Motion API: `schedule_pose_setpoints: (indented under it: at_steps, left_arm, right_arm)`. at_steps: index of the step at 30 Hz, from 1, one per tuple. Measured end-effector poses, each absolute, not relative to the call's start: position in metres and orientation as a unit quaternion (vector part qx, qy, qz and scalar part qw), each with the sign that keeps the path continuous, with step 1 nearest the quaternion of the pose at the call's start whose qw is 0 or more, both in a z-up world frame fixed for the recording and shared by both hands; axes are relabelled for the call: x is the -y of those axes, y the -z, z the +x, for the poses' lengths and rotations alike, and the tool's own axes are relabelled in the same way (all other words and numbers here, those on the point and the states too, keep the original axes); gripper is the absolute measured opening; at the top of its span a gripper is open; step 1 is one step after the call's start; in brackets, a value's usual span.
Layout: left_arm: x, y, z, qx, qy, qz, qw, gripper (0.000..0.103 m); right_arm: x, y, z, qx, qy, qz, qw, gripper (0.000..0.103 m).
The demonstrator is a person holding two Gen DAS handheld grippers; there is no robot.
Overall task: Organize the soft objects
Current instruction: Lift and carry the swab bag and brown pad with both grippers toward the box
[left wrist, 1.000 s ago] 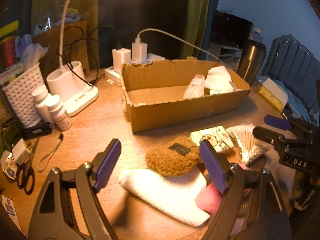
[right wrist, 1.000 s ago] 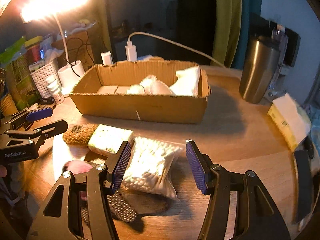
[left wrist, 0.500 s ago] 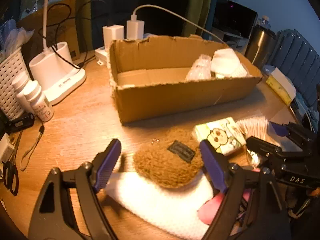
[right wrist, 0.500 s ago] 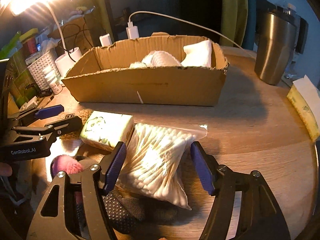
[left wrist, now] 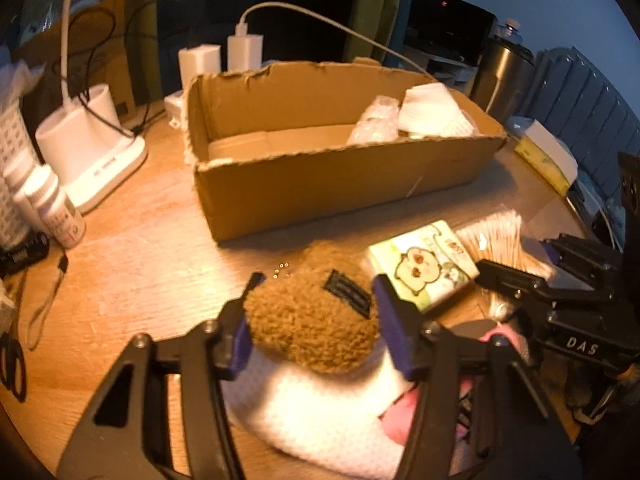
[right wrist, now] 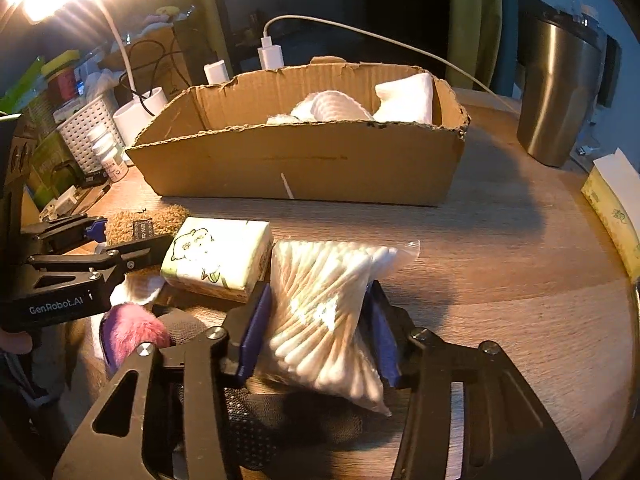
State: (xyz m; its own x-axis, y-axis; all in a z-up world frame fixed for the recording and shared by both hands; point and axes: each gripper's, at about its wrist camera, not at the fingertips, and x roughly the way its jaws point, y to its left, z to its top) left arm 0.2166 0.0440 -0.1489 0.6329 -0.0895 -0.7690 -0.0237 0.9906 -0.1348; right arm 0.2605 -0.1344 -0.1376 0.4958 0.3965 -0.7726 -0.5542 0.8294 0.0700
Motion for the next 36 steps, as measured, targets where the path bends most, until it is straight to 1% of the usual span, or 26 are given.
schedule_pose_setpoints:
  at_steps: [2,4,15,28,36]
  left_arm:
    - [-0.043,0.147,0.215,-0.424,0.025,-0.069,0.903,0.045]
    - [-0.044,0.144,0.213,-0.419,0.032,-0.074,0.904,0.043]
    - [-0.046,0.116,0.191,-0.378,0.031,-0.075,0.922,0.042]
    - [-0.042,0.072,0.154,-0.308,0.031,-0.058,0.949,0.042]
    - [-0.044,0.045,0.135,-0.267,0.025,-0.049,0.962,0.042]
  right_arm:
    - [0.135,0.137,0.26,-0.418,-0.276,-0.092,0.861,0.046]
    - [0.136,0.135,0.258,-0.415,-0.275,-0.091,0.863,0.046]
    - [0.15,0.108,0.245,-0.382,-0.267,-0.081,0.881,0.045]
    - [0.154,0.075,0.22,-0.339,-0.264,-0.085,0.899,0.045]
    - [0.151,0.046,0.201,-0.298,-0.27,-0.088,0.911,0.045]
